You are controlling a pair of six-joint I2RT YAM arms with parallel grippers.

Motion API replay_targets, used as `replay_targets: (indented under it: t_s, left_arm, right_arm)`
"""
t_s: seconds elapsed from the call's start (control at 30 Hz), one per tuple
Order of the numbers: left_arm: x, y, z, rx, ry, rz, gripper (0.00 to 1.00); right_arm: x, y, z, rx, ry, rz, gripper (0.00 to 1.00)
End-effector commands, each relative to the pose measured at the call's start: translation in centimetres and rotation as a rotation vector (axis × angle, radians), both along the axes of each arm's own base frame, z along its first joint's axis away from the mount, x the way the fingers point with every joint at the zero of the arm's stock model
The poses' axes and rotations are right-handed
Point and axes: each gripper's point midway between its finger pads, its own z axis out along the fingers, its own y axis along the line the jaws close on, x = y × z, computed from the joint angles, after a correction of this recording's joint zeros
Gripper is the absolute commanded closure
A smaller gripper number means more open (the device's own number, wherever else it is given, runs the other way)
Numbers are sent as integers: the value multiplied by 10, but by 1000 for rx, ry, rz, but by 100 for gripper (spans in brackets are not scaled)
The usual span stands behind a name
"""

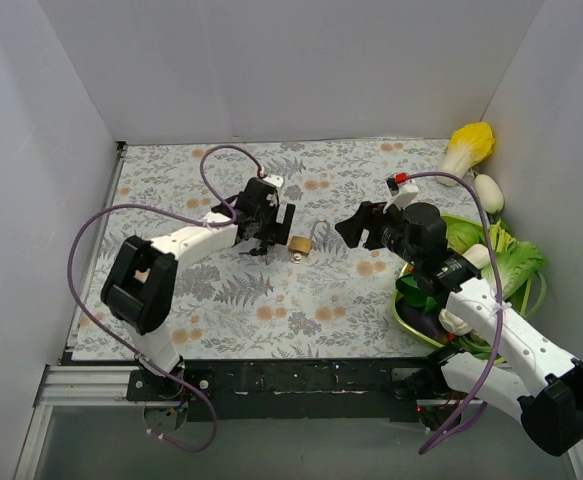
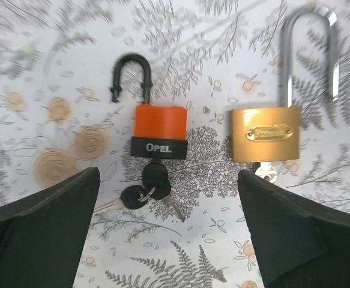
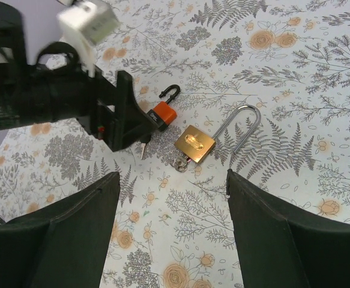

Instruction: Unlock with the key

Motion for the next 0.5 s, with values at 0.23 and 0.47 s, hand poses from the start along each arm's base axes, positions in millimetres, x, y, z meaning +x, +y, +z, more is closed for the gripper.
replay_targets:
  t_s: [0.23, 0.47]
  left_arm:
    - [7, 109, 138, -501, -353, 403, 2]
    - [-30, 184, 169, -493, -582, 530, 2]
  right_arm:
    - [5, -22, -1, -54, -19, -95, 22]
    - [-1, -41, 3, -95, -39, -149, 22]
